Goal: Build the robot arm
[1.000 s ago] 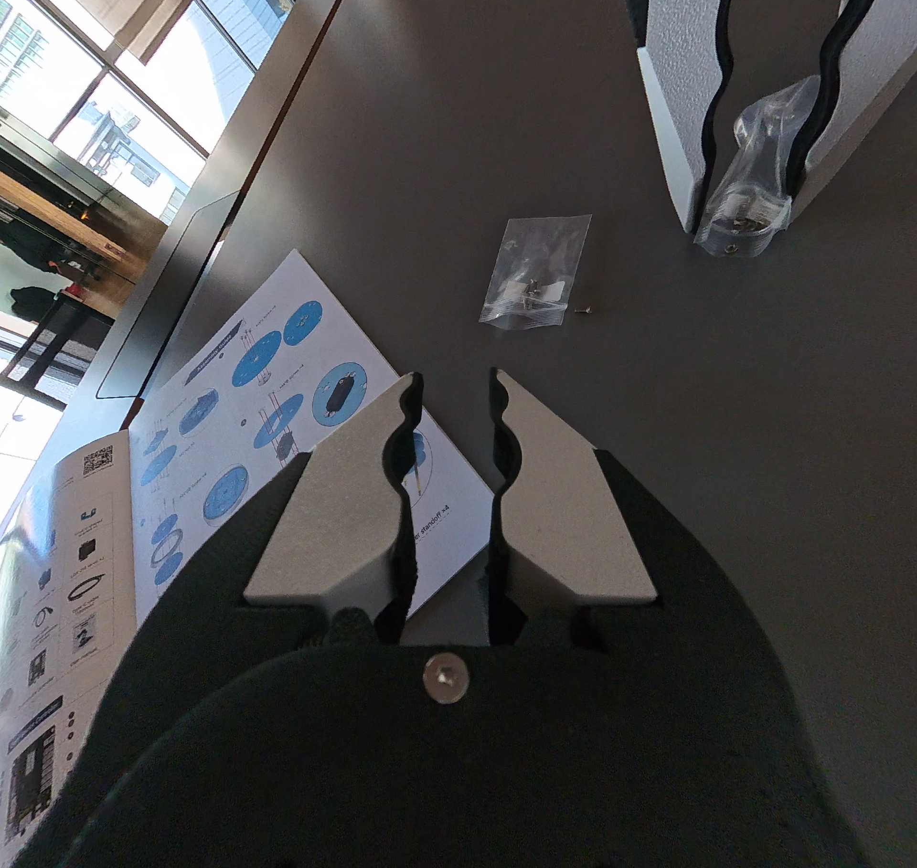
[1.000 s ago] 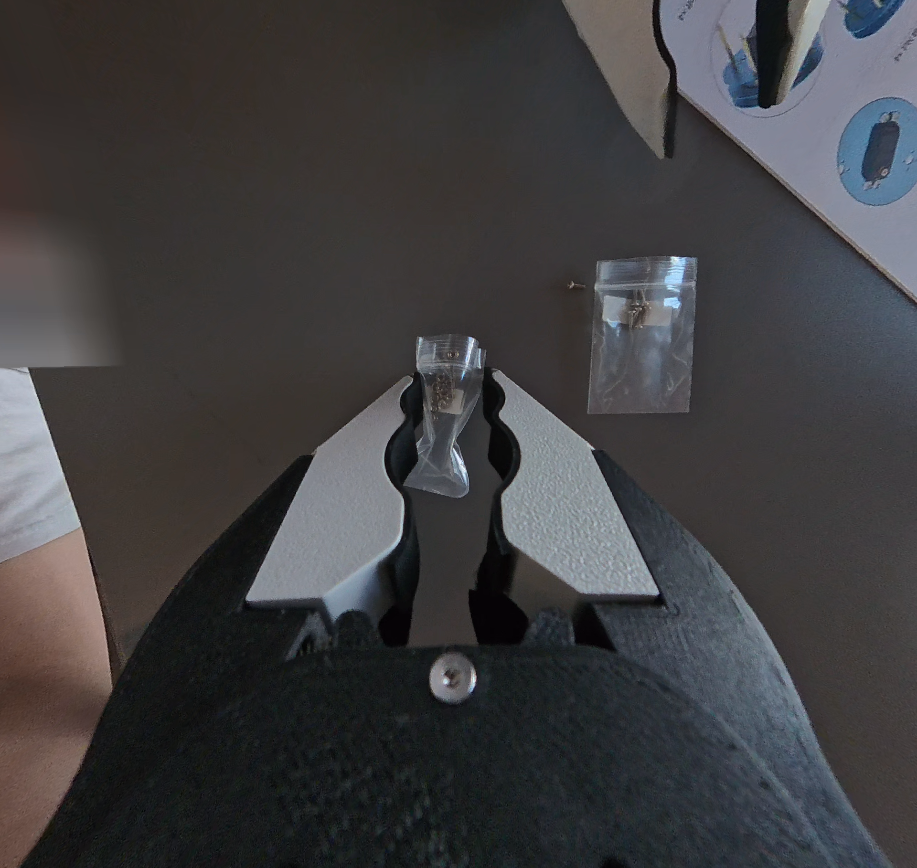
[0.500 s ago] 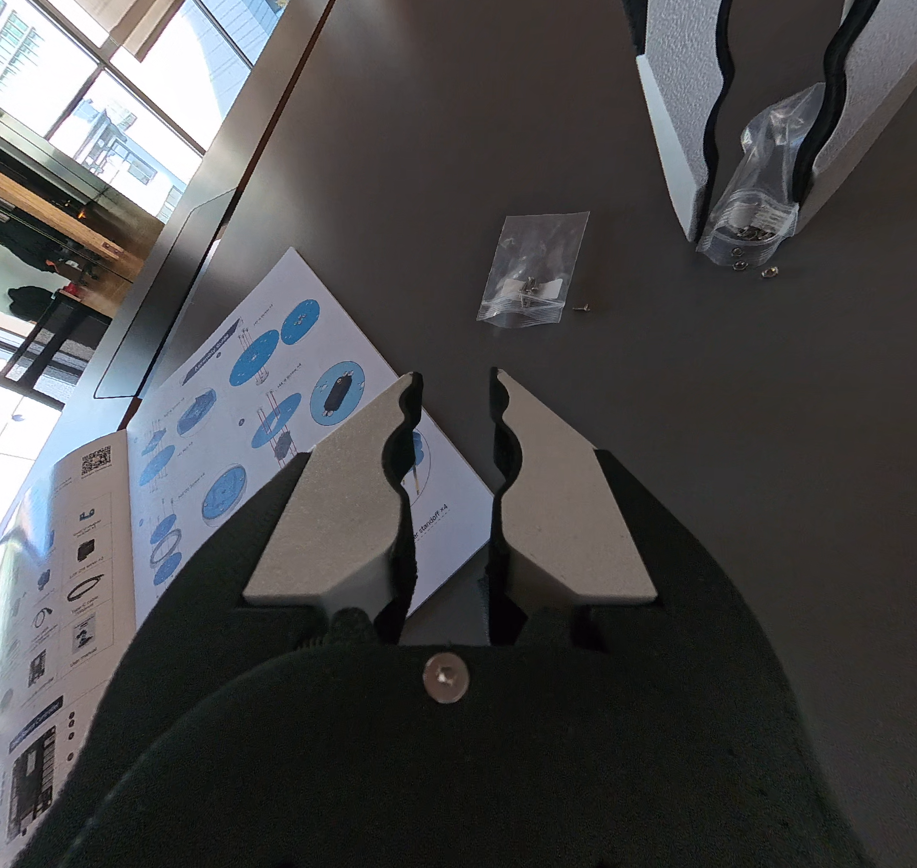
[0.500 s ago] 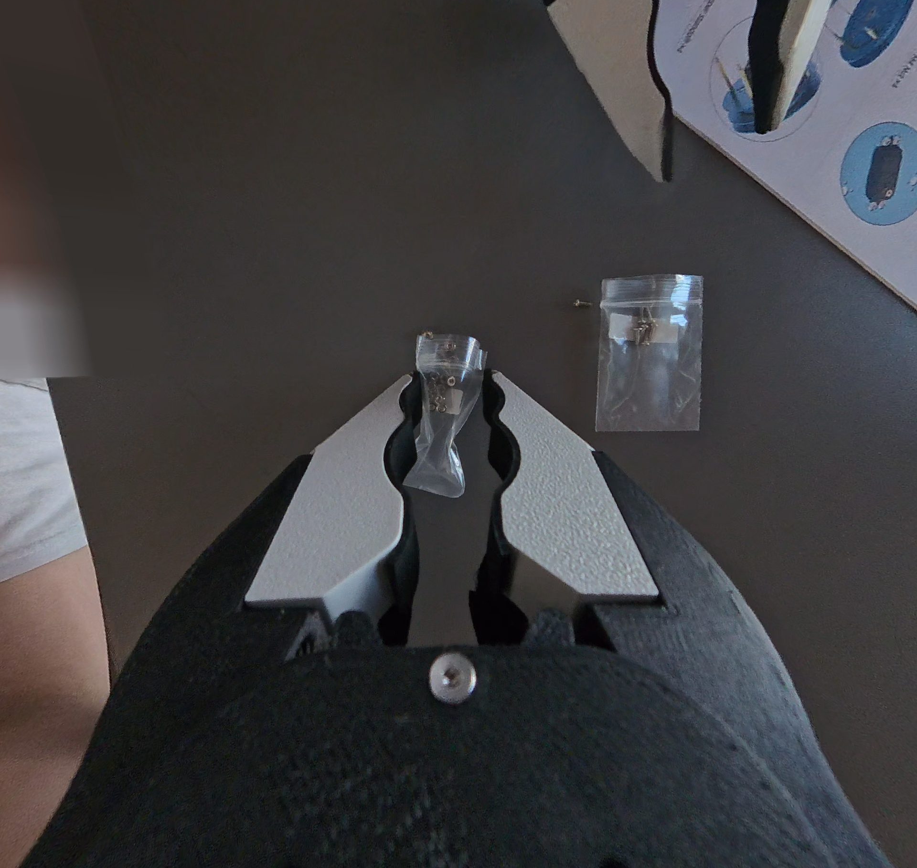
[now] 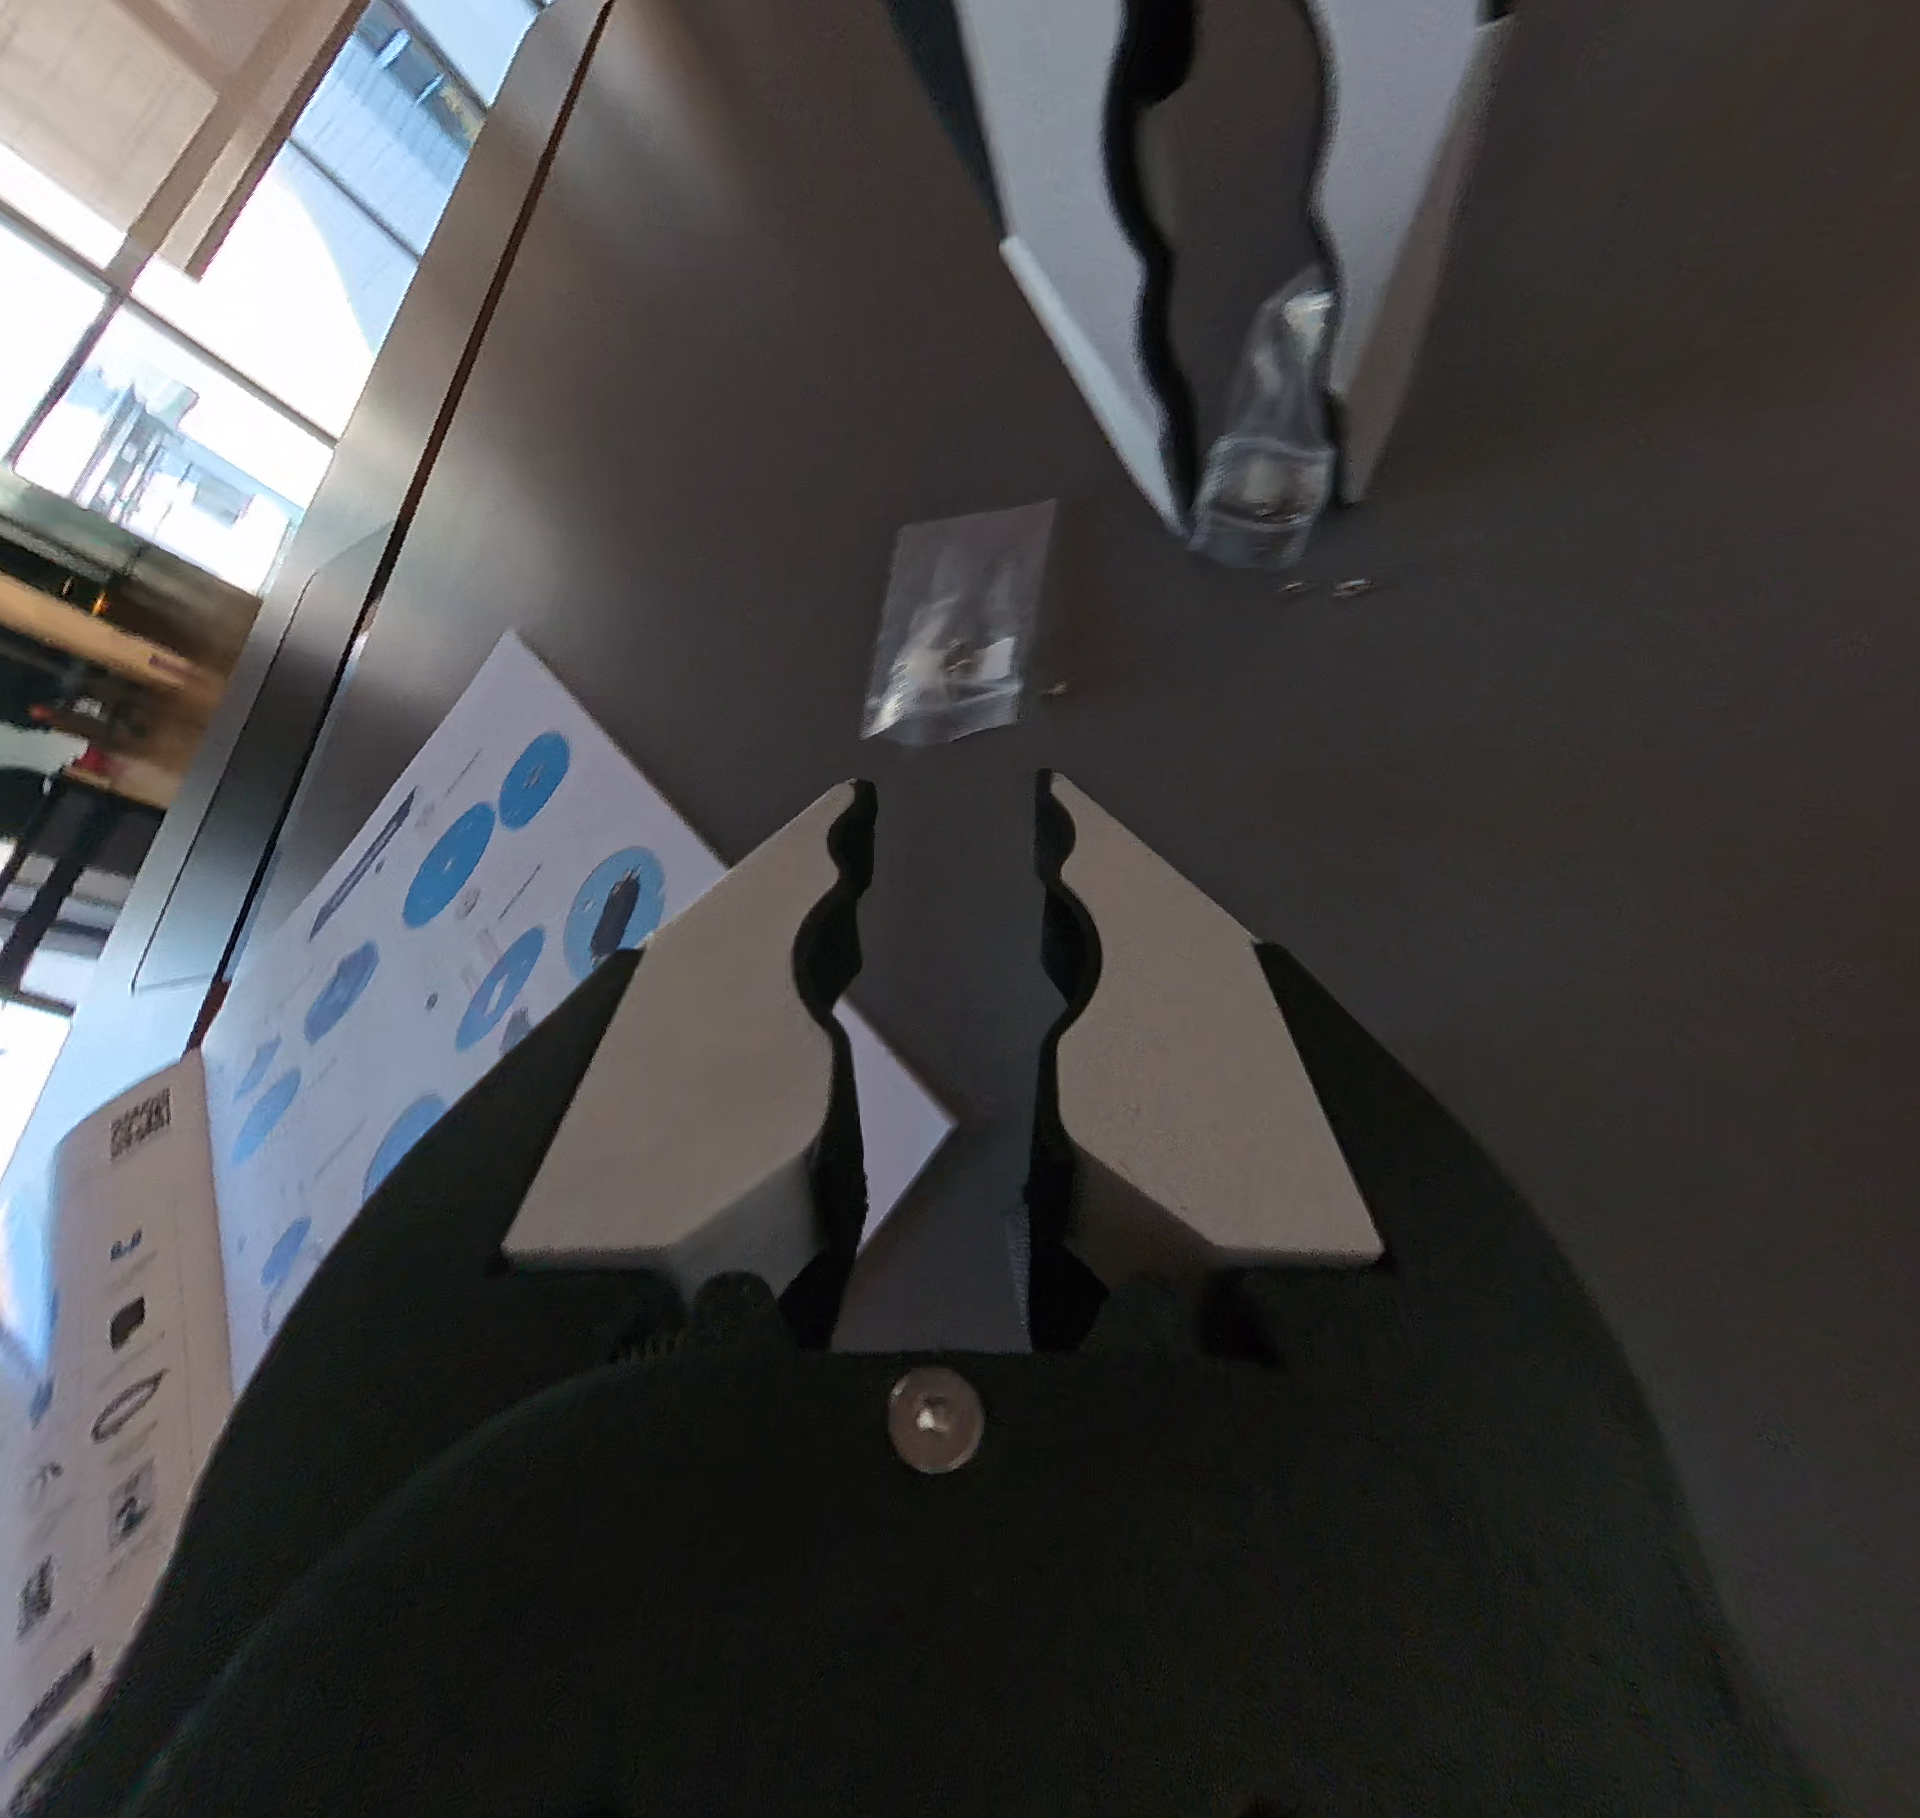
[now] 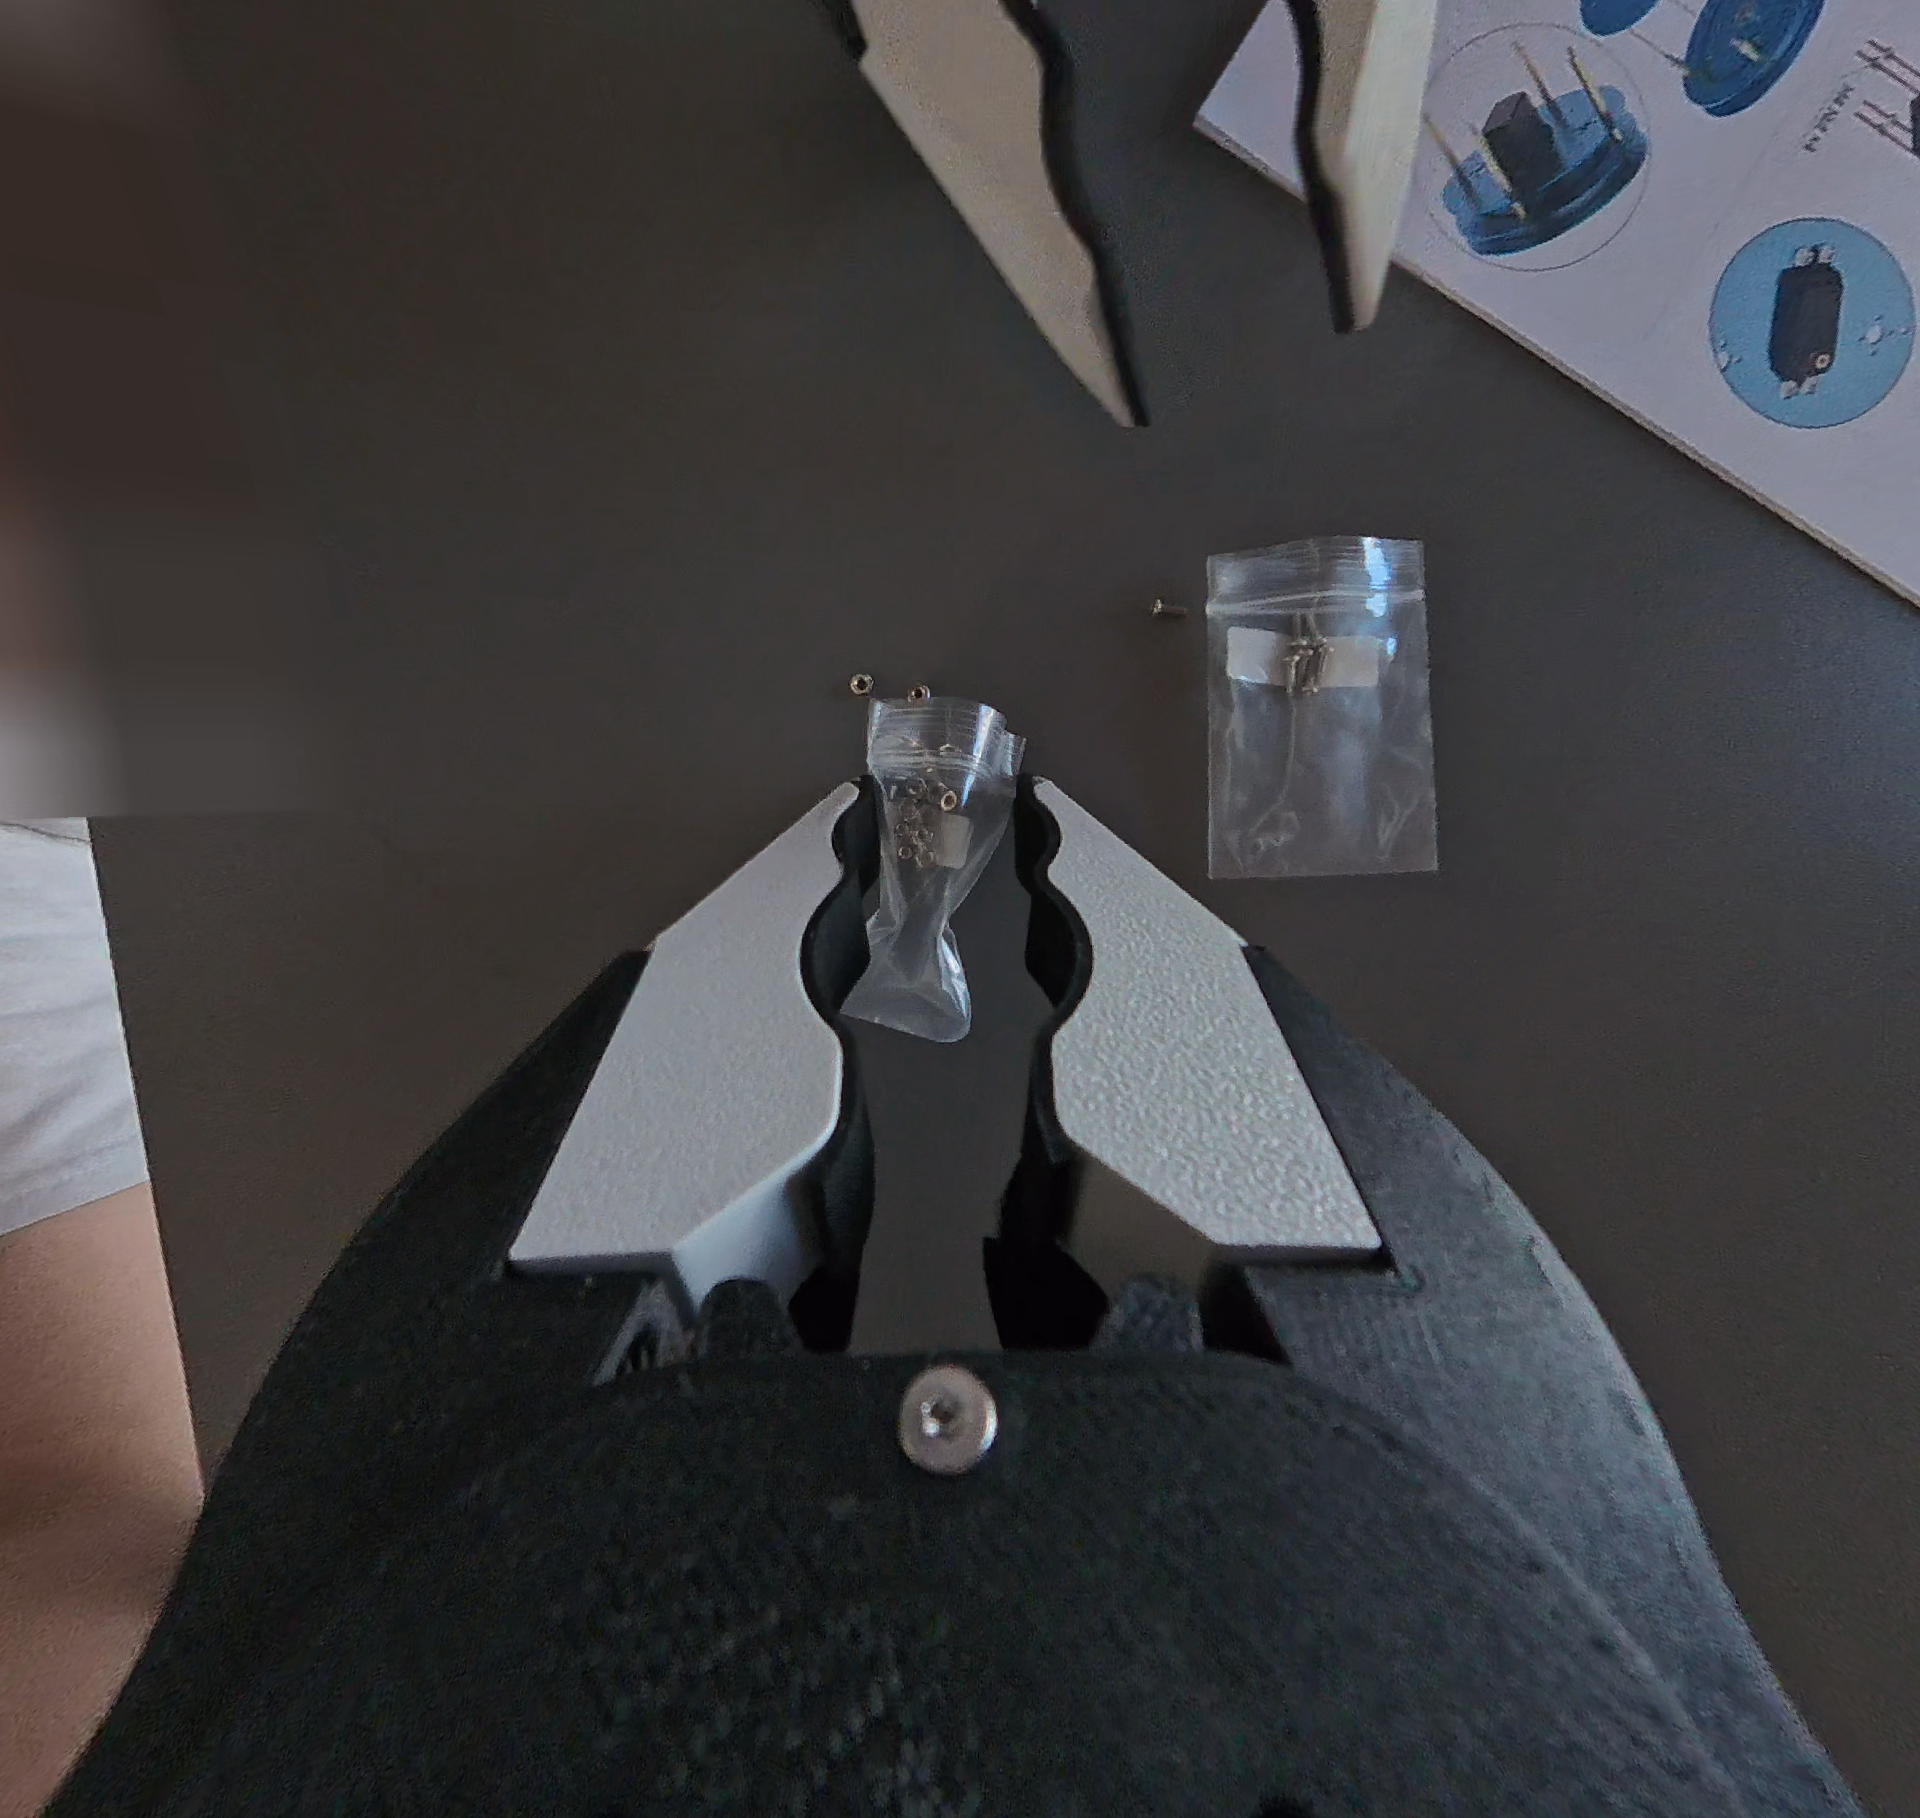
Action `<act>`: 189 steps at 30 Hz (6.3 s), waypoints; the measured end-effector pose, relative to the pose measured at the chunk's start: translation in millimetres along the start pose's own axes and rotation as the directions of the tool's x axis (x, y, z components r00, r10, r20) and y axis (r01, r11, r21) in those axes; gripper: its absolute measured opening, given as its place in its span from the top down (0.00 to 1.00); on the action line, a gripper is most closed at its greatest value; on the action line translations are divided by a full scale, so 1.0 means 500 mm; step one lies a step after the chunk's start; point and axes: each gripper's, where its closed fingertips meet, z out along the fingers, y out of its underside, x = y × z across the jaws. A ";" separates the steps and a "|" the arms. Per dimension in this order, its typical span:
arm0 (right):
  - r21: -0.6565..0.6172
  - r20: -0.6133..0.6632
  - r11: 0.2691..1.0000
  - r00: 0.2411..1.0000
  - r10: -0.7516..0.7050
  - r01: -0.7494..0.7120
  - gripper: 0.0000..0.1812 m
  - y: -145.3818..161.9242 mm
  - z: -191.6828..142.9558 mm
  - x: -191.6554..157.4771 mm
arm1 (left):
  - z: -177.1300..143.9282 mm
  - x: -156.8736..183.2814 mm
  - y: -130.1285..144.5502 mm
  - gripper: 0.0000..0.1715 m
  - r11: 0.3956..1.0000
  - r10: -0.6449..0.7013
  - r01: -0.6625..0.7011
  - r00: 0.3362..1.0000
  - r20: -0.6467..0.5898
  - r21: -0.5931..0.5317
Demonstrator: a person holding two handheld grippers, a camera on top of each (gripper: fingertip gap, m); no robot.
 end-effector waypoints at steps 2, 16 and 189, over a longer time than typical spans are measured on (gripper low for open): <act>-0.006 -0.005 1.000 1.000 -0.008 0.008 0.86 0.002 -0.002 0.000 | -0.002 0.031 -0.017 0.84 0.999 0.044 -0.043 0.998 -0.045 0.025; -0.010 -0.070 0.998 0.995 -0.069 0.068 0.78 0.008 -0.014 0.009 | -0.002 0.050 -0.033 0.84 0.999 0.006 -0.003 0.998 -0.065 0.038; -0.087 0.131 0.852 0.853 -0.505 0.517 0.97 -1.258 1.231 -0.171 | -1.375 0.466 1.030 0.71 0.691 -0.717 0.434 0.510 0.475 0.577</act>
